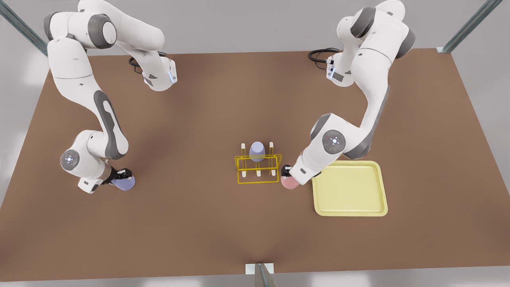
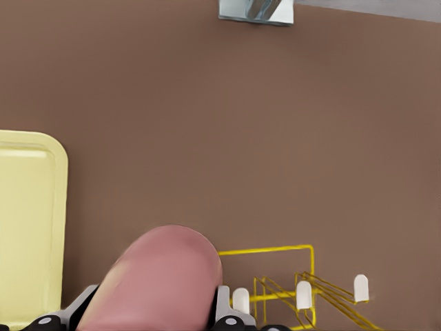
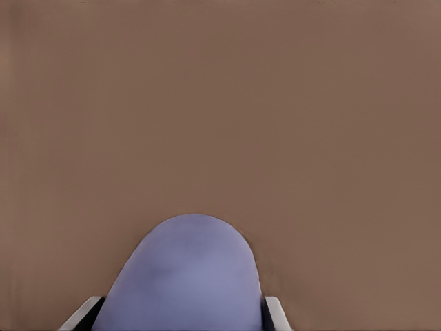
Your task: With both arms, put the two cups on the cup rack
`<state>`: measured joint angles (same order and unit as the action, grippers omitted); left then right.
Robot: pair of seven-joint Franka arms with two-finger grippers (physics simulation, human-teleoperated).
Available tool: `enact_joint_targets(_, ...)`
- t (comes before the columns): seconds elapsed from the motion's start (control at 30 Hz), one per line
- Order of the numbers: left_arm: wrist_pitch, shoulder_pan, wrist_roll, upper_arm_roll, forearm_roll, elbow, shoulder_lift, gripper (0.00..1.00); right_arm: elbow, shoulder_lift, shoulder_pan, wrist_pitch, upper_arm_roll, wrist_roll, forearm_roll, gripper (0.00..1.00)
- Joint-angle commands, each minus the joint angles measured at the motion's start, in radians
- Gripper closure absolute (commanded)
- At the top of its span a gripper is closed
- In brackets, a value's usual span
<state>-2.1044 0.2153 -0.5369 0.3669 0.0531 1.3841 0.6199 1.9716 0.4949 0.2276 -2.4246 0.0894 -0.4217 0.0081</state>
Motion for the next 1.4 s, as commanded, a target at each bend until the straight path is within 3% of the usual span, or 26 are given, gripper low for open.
enact_joint_targets(0.0,0.015,0.024,-0.336,0.001,-0.016,-0.014,0.009,0.23,0.000,-0.006,-0.001,0.004,0.033,-0.006,0.019,0.14)
enact_joint_targets(0.13,0.027,0.055,-0.383,0.001,-0.009,-0.014,0.006,0.23,-0.008,-0.021,-0.019,0.013,0.124,-0.003,0.041,0.14)
enact_joint_targets(0.33,0.018,0.105,-0.400,0.000,0.025,-0.014,0.058,0.23,-0.056,-0.076,-0.197,0.091,0.124,0.004,0.119,0.14)
enact_joint_targets(0.37,0.017,0.108,-0.408,0.000,0.025,-0.014,0.060,0.20,-0.066,-0.090,-0.223,0.110,0.124,0.004,0.121,0.14)
enact_joint_targets(0.4,0.015,0.111,-0.408,0.000,0.025,-0.014,0.060,0.00,-0.082,-0.099,-0.251,0.131,0.124,0.006,0.122,0.14)
enact_joint_targets(0.73,0.058,0.115,-0.414,-0.002,0.050,0.006,0.058,0.00,-0.260,-0.092,-0.527,0.239,0.124,0.320,0.124,0.15)
enact_joint_targets(1.07,0.181,0.125,-0.422,0.003,0.050,0.003,0.052,0.00,-0.458,0.028,-0.588,0.239,0.124,0.320,0.125,0.16)
enact_joint_targets(1.37,0.207,0.121,-0.422,0.003,0.047,-0.002,0.044,0.00,-0.493,0.076,-0.636,0.237,0.124,0.319,0.127,0.16)
